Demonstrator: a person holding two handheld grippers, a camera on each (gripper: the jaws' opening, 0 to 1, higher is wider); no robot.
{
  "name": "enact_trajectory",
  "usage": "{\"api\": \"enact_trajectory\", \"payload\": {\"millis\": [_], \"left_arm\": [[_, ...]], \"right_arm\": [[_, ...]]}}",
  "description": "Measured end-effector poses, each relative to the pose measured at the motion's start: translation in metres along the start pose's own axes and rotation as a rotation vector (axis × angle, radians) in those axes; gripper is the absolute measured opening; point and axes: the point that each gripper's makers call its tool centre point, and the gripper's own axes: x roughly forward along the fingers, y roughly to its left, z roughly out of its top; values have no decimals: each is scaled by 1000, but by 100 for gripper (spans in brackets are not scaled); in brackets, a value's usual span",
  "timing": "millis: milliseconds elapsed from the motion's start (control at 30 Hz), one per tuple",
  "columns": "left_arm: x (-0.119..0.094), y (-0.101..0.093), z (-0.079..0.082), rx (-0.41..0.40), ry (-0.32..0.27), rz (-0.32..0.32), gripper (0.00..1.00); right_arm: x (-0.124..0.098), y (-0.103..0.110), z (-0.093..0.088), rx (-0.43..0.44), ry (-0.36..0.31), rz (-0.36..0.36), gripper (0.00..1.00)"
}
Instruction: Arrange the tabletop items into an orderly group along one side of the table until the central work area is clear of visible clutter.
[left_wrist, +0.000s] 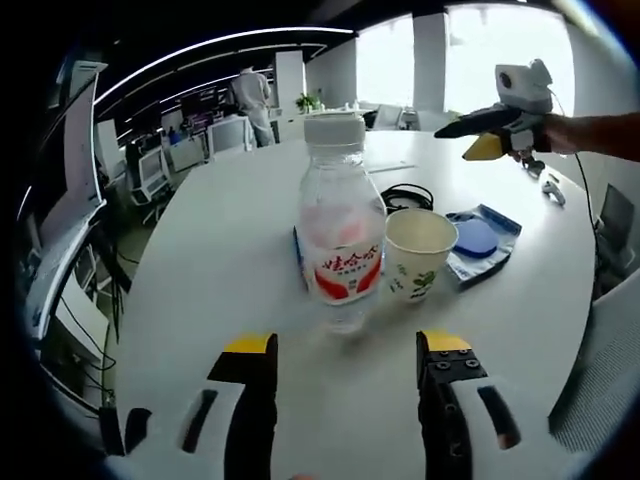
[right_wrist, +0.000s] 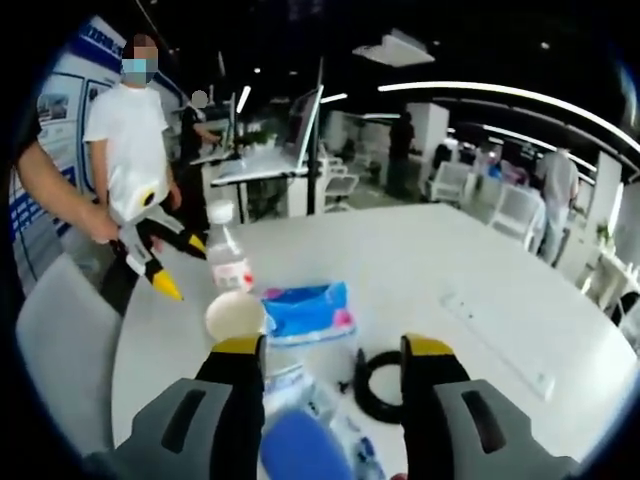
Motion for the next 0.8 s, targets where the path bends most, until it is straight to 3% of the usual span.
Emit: {"api": "enact_trajectory", "payload": {"millis": [267, 800], "left_arm": [[1, 8, -3, -5, 7, 3, 54], [0, 7, -3, -5, -5, -14, 53]], "right_arm": [[13, -4, 2, -3, 7, -6, 46], [45, -9, 3, -28, 29, 4, 39]]}}
